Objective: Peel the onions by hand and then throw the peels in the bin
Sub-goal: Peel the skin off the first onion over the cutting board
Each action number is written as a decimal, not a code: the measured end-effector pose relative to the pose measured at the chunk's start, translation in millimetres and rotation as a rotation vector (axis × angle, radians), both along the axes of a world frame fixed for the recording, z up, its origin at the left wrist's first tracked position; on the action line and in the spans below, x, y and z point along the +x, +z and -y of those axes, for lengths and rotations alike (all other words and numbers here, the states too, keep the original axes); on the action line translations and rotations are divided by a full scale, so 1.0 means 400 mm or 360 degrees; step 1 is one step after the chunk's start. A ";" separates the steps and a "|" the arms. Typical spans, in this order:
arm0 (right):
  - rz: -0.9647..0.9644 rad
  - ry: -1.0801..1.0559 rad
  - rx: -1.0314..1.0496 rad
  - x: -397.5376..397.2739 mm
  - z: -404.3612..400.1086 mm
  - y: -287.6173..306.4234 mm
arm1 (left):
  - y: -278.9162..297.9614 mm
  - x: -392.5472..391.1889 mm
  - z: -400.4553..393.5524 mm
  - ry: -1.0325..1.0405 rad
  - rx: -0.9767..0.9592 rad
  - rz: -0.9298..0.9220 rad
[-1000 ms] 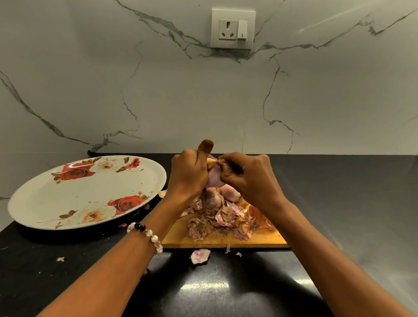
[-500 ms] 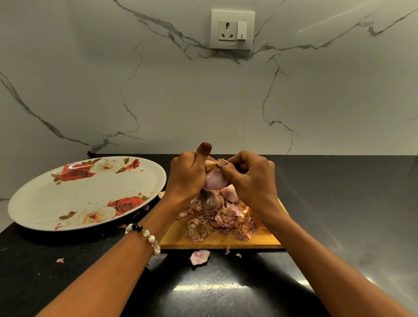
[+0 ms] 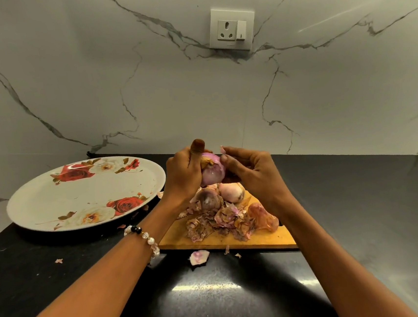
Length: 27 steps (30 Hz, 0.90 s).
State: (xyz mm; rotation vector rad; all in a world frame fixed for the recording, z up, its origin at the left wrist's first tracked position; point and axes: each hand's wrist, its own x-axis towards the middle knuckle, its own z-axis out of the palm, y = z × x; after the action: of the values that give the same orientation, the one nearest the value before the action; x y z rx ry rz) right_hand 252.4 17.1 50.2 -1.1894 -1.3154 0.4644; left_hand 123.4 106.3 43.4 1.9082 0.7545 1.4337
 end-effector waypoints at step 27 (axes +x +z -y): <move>0.0767 -0.0490 0.0363 -0.054 -0.014 -0.012 | 0.016 0.017 0.028 0.0085 -0.0024 0.0227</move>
State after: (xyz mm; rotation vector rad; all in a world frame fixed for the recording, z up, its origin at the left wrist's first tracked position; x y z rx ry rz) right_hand 230.7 22.6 45.2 -1.3263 -1.5053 -0.2069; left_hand 130.2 95.0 49.7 1.7648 0.7511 1.5737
